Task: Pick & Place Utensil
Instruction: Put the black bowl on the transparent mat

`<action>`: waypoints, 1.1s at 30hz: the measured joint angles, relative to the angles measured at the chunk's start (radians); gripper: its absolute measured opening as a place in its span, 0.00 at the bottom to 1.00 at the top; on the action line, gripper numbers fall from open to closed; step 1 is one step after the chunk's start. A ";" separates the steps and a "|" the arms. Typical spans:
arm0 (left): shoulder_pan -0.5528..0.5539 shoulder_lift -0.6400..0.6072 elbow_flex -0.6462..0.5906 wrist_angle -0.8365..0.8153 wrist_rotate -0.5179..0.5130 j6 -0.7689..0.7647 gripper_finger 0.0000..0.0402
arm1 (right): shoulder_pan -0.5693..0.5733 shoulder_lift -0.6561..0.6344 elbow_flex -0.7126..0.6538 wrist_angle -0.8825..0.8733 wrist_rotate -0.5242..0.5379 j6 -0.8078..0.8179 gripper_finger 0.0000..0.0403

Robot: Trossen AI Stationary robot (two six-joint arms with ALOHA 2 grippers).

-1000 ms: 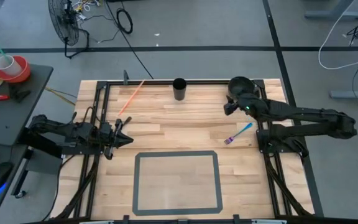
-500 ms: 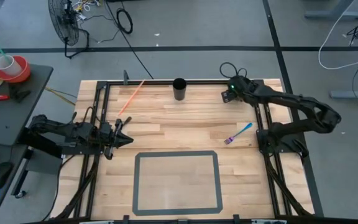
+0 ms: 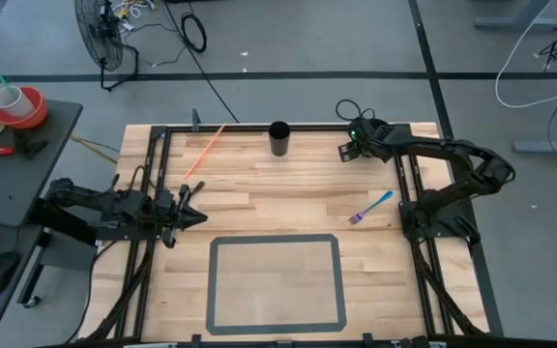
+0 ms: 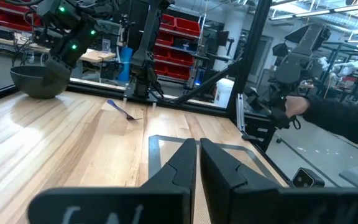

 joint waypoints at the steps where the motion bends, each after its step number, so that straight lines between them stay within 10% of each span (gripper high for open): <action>1: 0.000 0.000 0.000 0.000 0.000 0.000 0.06 | 0.000 0.002 0.000 0.000 0.004 -0.003 0.56; 33: 0.000 0.000 0.000 0.000 0.000 0.000 0.06 | -0.003 0.002 0.000 -0.042 -0.031 -0.068 0.02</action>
